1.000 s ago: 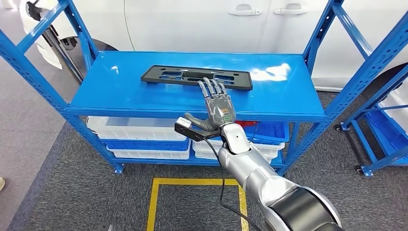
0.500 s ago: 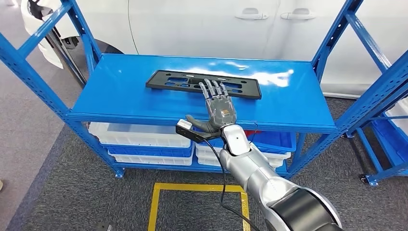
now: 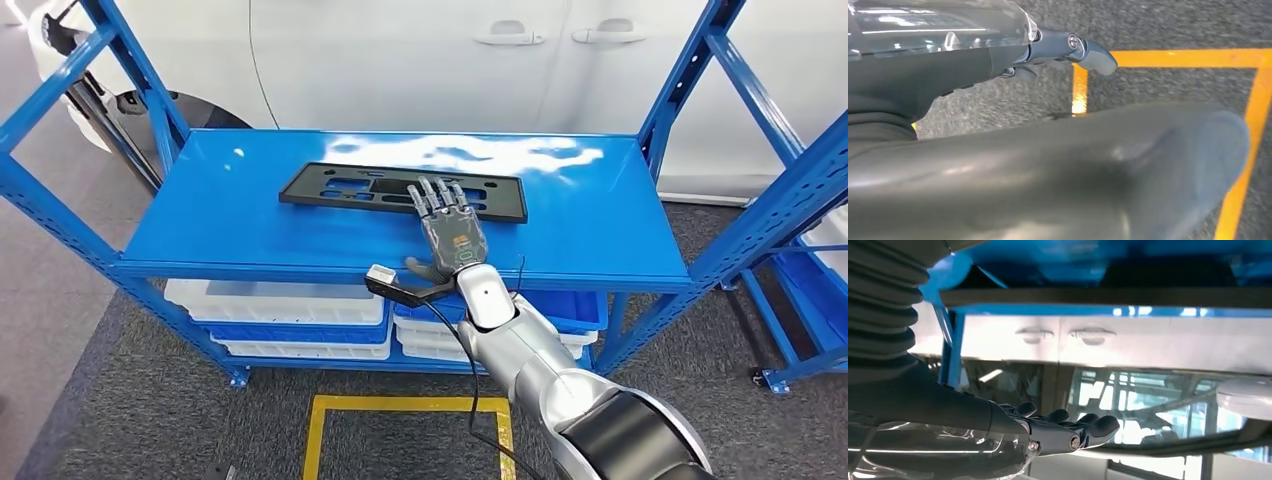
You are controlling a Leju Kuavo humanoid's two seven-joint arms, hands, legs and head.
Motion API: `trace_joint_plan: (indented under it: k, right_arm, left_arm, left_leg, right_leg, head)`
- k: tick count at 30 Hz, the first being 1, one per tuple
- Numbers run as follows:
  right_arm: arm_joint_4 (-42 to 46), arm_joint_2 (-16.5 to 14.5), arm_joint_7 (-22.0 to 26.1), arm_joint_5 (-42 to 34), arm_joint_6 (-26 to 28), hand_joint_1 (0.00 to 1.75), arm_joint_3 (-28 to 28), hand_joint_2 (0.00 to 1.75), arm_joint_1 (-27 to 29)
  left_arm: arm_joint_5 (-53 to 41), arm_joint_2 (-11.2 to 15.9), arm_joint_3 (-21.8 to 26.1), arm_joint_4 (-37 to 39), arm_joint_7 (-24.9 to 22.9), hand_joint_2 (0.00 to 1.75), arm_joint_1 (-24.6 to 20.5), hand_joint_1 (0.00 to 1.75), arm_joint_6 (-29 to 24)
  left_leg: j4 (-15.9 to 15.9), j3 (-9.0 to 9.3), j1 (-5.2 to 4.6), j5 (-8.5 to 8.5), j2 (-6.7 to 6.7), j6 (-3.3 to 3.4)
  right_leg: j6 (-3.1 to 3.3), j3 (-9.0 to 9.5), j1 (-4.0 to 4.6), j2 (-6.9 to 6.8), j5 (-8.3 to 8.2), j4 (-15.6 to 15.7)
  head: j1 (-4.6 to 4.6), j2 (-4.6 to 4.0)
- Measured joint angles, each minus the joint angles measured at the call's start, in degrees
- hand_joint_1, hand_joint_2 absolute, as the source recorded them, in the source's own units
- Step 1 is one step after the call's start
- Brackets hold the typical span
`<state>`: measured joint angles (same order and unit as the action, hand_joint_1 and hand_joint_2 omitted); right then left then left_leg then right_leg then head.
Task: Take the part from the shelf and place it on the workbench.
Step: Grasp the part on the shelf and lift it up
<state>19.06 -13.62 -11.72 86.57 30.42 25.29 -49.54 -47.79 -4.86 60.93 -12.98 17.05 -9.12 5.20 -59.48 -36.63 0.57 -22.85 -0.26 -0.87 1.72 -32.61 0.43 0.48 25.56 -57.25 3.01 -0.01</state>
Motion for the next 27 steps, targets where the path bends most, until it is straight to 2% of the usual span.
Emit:
trace_joint_plan:
  k: [1,2,4,6,7,9,10,11,12,14,15,16,19,21,22,24,25,26,27]
  right_arm:
    - [-0.03,0.0,-0.09,0.34,0.01,0.0,0.29,1.75,0.01]
    - [-0.06,0.0,-0.15,0.69,0.02,0.0,0.57,1.75,0.03]
    - [-0.05,-0.04,-0.2,1.13,0.09,0.0,1.08,1.75,0.13]
    - [-0.03,-0.08,-0.16,1.23,0.19,0.0,1.34,1.75,0.05]
    - [-0.04,-0.06,-0.13,1.23,0.22,0.0,1.39,1.75,0.06]
    - [-0.12,-0.04,-0.09,1.23,0.3,0.0,1.42,1.75,0.29]
    - [-0.18,-0.04,-0.07,1.24,0.31,0.0,1.44,1.75,0.48]
    - [-0.22,-0.04,-0.04,1.26,0.31,0.0,1.48,1.75,0.62]
    - [-0.23,-0.05,-0.02,1.28,0.31,0.0,1.53,1.75,0.67]
    - [-0.22,-0.07,0.04,1.31,0.33,0.0,1.61,1.75,0.57]
    - [-0.22,-0.11,0.11,1.31,0.4,0.0,1.63,1.75,0.49]
    - [-0.21,-0.17,0.18,1.3,0.49,0.0,1.65,1.75,0.44]
    - [-0.16,-0.46,0.37,1.3,0.84,0.0,1.67,1.75,0.38]
    - [-0.07,-0.8,0.55,1.3,1.03,0.0,1.66,1.75,0.18]
    - [-0.03,-1.05,0.73,1.3,1.09,0.0,1.66,1.75,0.06]
    - [-0.04,-1.48,1.2,1.3,1.14,0.0,1.67,1.75,-0.02]
    - [-0.04,-1.61,1.42,1.3,1.14,0.0,1.67,1.75,0.04]
    - [-0.05,-1.71,1.65,1.31,1.14,0.0,1.67,1.75,0.11]
    - [-0.04,-1.85,1.89,1.35,1.15,0.0,1.68,1.75,0.14]
  left_arm:
    - [0.01,0.01,-0.01,0.0,0.01,0.0,-0.02,0.0,-0.01]
    - [0.01,0.01,-0.01,0.0,0.01,0.0,0.0,0.0,-0.02]
    - [-0.01,-0.01,-0.02,0.0,0.04,0.0,0.09,0.0,-0.02]
    - [-0.06,-0.03,-0.04,0.0,0.08,0.0,0.03,0.0,-0.02]
    - [-0.08,-0.03,-0.05,0.0,0.09,0.0,-0.05,0.0,-0.02]
    - [-0.1,-0.02,-0.06,0.0,0.08,0.0,-0.13,0.0,-0.03]
    - [-0.1,-0.02,-0.06,0.0,0.07,0.0,-0.13,0.0,-0.04]
    - [-0.11,-0.02,-0.07,0.0,0.06,0.0,-0.1,0.0,-0.04]
    - [-0.12,-0.03,-0.08,0.0,0.05,0.0,-0.08,0.0,-0.04]
    - [-0.15,-0.07,-0.13,0.0,0.03,0.0,-0.1,0.0,-0.04]
    - [-0.17,-0.09,-0.18,0.0,0.02,0.0,-0.15,0.0,-0.04]
    - [-0.18,-0.1,-0.25,0.0,0.02,0.0,-0.2,0.0,-0.04]
    - [-0.21,-0.08,-0.5,0.0,0.01,0.0,-0.28,0.0,-0.04]
    - [-0.24,-0.04,-0.62,0.0,0.02,0.0,-0.36,0.0,-0.04]
    - [-0.25,-0.03,-0.7,0.0,0.03,0.0,-0.39,0.0,-0.04]
    - [-0.27,-0.04,-0.87,0.0,0.03,0.0,-0.33,0.0,-0.05]
    - [-0.27,-0.03,-0.93,0.0,0.02,0.0,-0.25,0.0,-0.08]
    - [-0.27,-0.02,-0.98,0.0,0.02,0.0,-0.19,0.0,-0.1]
    - [-0.27,0.02,-1.02,0.0,0.02,0.0,-0.17,0.0,-0.13]
  left_leg:
    - [1.59,0.46,-0.2,0.45,0.01,0.32]
    - [1.94,0.54,-0.39,0.07,-0.01,0.62]
    - [2.37,0.84,-0.19,0.43,-0.06,1.17]
    - [2.75,1.44,0.12,0.3,-0.05,1.71]
    - [2.86,1.73,0.14,0.12,-0.04,1.94]
    - [2.83,2.11,0.13,-0.36,-0.05,2.21]
    - [2.77,2.32,0.12,-0.64,-0.08,2.21]
    - [2.68,2.57,0.12,-0.94,-0.12,2.15]
    - [2.57,2.9,0.12,-1.28,-0.17,2.05]
    - [2.33,3.67,0.05,-2.08,-0.23,1.72]
    - [2.22,3.95,-0.03,-2.46,-0.25,1.46]
    - [2.18,4.12,-0.07,-2.78,-0.25,1.18]
    - [2.28,4.42,0.04,-3.46,-0.19,0.22]
    - [0.3,3.76,0.15,-4.8,-0.11,-0.37]
    - [-2.41,2.48,0.23,-6.06,-0.08,-0.6]
    - [-10.12,-1.73,0.33,-8.84,-0.06,-0.99]
    - [-13.01,-3.62,0.38,-9.3,-0.06,-1.14]
    - [-14.0,-4.67,0.41,-8.69,-0.06,-1.23]
    - [-12.69,-4.56,0.45,-6.93,-0.05,-1.26]
  right_leg:
    - [-0.28,0.0,0.03,0.0,0.21,-0.03]
    - [-0.59,-0.07,0.04,0.0,0.35,-0.03]
    - [-1.31,-0.07,0.05,0.01,0.82,-0.2]
    - [-1.99,-1.29,-0.05,-0.08,2.43,-3.05]
    - [-2.25,-2.94,-0.22,-0.12,3.81,-6.2]
    - [-2.61,-7.66,-0.53,-0.15,6.42,-14.04]
    - [-2.73,-9.5,-0.67,-0.16,6.54,-16.43]
    - [-2.78,-10.33,-0.8,-0.17,5.53,-16.73]
    - [-2.74,-9.92,-0.9,-0.17,3.48,-14.67]
    - [-2.37,-6.77,-0.86,-0.17,-1.21,-6.79]
    - [-2.13,-5.31,-0.75,-0.18,-2.52,-3.48]
    - [-1.88,-4.4,-0.62,-0.16,-3.01,-1.47]
    - [-1.06,-3.8,-0.45,-0.07,-2.52,-0.39]
    - [-0.45,-3.04,-0.65,-0.09,-2.32,0.15]
    - [-0.18,-2.61,-0.74,-0.13,-2.14,0.36]
    - [0.19,-2.0,-0.63,-0.17,-1.56,0.36]
    - [0.26,-1.69,-0.59,-0.17,-1.23,0.3]
    - [0.25,-1.34,-0.57,-0.14,-0.87,0.22]
    - [0.18,-0.88,-0.58,-0.1,-0.47,0.14]
  head:
    - [0.0,-0.01]
    - [0.0,-0.01]
    - [0.01,0.0]
    - [0.01,0.01]
    - [0.0,0.01]
    - [0.01,0.01]
    - [0.01,0.01]
    - [0.01,0.01]
    - [0.01,0.01]
    - [0.01,0.0]
    - [0.01,0.0]
    - [0.01,0.0]
    - [0.01,0.01]
    - [0.01,0.01]
    - [0.01,0.01]
    - [0.01,0.01]
    - [0.01,0.01]
    - [0.01,0.01]
    - [0.01,0.01]
